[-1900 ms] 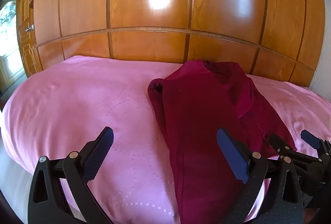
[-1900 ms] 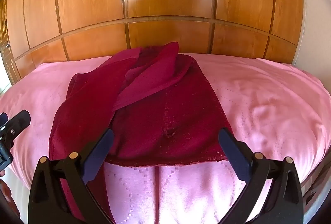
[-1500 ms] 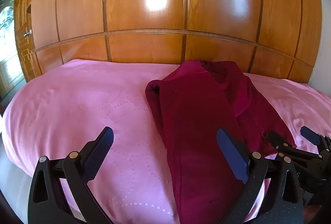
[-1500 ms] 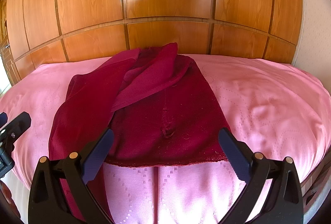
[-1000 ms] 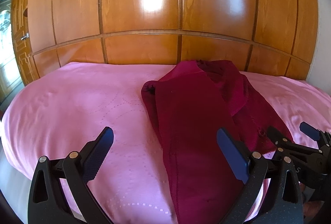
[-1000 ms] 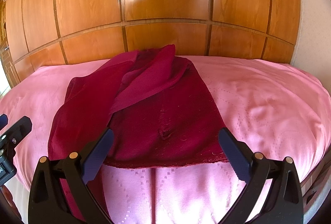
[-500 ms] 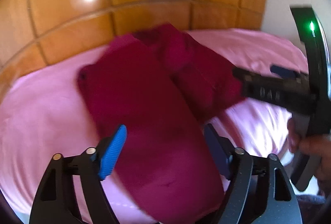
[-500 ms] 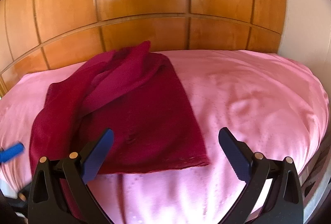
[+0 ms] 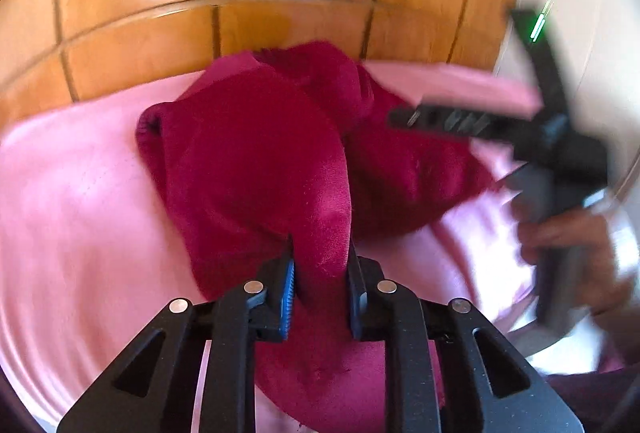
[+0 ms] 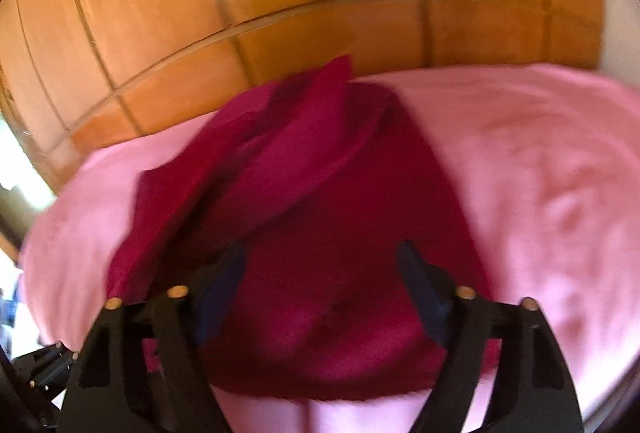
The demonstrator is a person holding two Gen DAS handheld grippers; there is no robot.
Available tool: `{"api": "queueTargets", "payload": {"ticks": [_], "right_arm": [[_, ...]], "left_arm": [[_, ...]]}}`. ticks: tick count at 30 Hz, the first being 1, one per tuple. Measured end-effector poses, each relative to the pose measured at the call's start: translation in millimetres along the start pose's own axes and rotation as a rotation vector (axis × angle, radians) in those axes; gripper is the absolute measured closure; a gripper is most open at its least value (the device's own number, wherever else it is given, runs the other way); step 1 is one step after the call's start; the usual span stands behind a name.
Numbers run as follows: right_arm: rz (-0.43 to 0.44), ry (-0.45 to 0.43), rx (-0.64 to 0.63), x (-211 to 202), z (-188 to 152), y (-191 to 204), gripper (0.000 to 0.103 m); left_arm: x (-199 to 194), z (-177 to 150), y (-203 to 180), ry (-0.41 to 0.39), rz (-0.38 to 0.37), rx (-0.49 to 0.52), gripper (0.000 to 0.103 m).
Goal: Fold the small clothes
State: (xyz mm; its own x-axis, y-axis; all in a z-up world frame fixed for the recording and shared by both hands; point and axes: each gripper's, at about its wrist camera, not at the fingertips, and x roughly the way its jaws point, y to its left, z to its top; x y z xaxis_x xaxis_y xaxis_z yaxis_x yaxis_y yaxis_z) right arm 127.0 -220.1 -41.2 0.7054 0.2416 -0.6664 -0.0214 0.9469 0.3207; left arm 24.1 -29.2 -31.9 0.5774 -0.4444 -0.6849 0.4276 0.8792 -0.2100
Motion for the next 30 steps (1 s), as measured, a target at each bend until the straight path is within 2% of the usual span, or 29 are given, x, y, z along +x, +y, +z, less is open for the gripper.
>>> {"api": "queueTargets", "payload": {"ticks": [2, 4, 6, 10, 13, 17, 19, 20, 23, 26, 28, 30], "right_arm": [[0.081, 0.065, 0.032, 19.5, 4.8, 5.8, 0.041], [0.163, 0.131, 0.075, 43.1, 8.7, 13.6, 0.042], [0.221, 0.150, 0.124, 59.8, 14.3, 17.8, 0.042], [0.330, 0.170, 0.262, 72.6, 27.8, 14.4, 0.040], [0.356, 0.157, 0.343, 68.4, 28.7, 1.9, 0.036], [0.361, 0.139, 0.411, 54.4, 18.2, -16.0, 0.035], [0.394, 0.137, 0.444, 49.3, 14.6, -21.3, 0.034], [0.414, 0.140, 0.460, 49.3, 15.8, -23.9, 0.032], [0.467, 0.142, 0.493, 51.9, 25.4, -23.5, 0.032], [0.473, 0.162, 0.510, 60.7, 32.5, -16.4, 0.032], [0.473, 0.147, 0.530, 49.0, 30.5, -25.7, 0.033], [0.474, 0.127, 0.528, 40.2, 27.5, -31.3, 0.033]], "left_arm": [[-12.8, 9.3, 13.3, -0.025, -0.041, -0.065, 0.087], [-29.1, 17.5, 32.8, -0.057, -0.099, -0.153, 0.089], [-39.0, 25.8, 51.9, -0.082, -0.147, -0.221, 0.090], [-51.6, 37.2, 61.6, -0.105, -0.158, -0.235, 0.091], [-54.7, 36.2, 56.8, -0.093, -0.201, -0.205, 0.091], [-47.1, 27.6, 53.8, -0.034, -0.220, -0.155, 0.091], [-47.6, 19.5, 51.8, -0.007, -0.279, -0.143, 0.094], [-48.0, 16.3, 48.7, -0.003, -0.284, -0.132, 0.095], [-42.4, 14.9, 45.3, 0.007, -0.269, -0.102, 0.096], [-42.3, 15.0, 49.4, -0.014, -0.246, -0.131, 0.097], [-48.6, 14.4, 56.8, -0.041, -0.218, -0.156, 0.097], [-59.6, 12.8, 67.8, -0.072, -0.222, -0.193, 0.097]]}}
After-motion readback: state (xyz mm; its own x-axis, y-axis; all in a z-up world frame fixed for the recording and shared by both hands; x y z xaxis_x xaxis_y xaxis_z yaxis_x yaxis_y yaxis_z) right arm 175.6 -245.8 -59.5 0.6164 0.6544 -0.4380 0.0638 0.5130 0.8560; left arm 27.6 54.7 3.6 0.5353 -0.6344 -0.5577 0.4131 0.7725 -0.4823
